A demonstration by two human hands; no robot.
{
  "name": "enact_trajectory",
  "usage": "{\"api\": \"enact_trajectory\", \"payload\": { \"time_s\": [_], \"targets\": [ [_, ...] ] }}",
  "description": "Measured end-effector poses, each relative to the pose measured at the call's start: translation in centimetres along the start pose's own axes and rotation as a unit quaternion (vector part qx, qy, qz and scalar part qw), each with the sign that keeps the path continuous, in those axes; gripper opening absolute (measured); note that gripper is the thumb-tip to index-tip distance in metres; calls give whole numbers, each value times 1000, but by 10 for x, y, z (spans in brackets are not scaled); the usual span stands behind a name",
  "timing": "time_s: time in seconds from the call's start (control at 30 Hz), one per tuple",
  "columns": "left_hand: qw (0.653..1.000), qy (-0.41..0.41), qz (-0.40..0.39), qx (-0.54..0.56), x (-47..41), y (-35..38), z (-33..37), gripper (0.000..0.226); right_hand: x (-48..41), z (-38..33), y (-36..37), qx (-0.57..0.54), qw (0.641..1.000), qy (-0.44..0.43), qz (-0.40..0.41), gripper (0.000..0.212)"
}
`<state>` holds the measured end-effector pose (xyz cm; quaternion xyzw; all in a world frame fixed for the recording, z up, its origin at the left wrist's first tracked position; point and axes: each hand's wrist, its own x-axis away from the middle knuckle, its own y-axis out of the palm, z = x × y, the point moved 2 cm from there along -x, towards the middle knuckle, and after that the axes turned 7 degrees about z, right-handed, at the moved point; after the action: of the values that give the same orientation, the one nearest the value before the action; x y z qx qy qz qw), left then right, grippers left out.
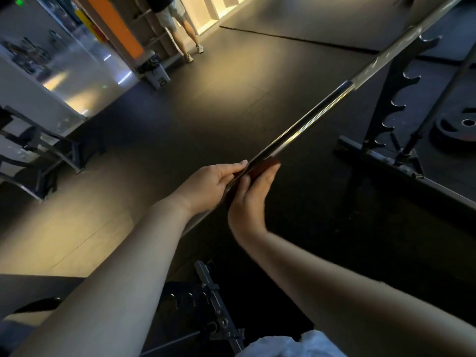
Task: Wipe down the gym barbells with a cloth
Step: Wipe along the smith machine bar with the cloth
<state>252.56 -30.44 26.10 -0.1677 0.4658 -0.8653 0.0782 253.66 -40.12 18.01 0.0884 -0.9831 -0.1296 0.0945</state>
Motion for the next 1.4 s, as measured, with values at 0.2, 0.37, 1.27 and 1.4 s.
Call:
{"api": "enact_trajectory", "payload": {
  "time_s": [0.2,0.37,1.27,1.4],
  "targets": [
    [1000,17,12,-17,7,1,0,45,-9,-10,0,40,997,-62,40,78],
    [999,18,29,11,11,7,0,40,1,13,-4,270,932,-234,-61,90],
    [980,7,162,-116,-39,67,70,50,-167,-64,-119,504,699,-452,-232,48],
    [978,-6,180,-110,-57,77,89,54,-222,-89,-150,511,784,-341,-91,49]
  ]
}}
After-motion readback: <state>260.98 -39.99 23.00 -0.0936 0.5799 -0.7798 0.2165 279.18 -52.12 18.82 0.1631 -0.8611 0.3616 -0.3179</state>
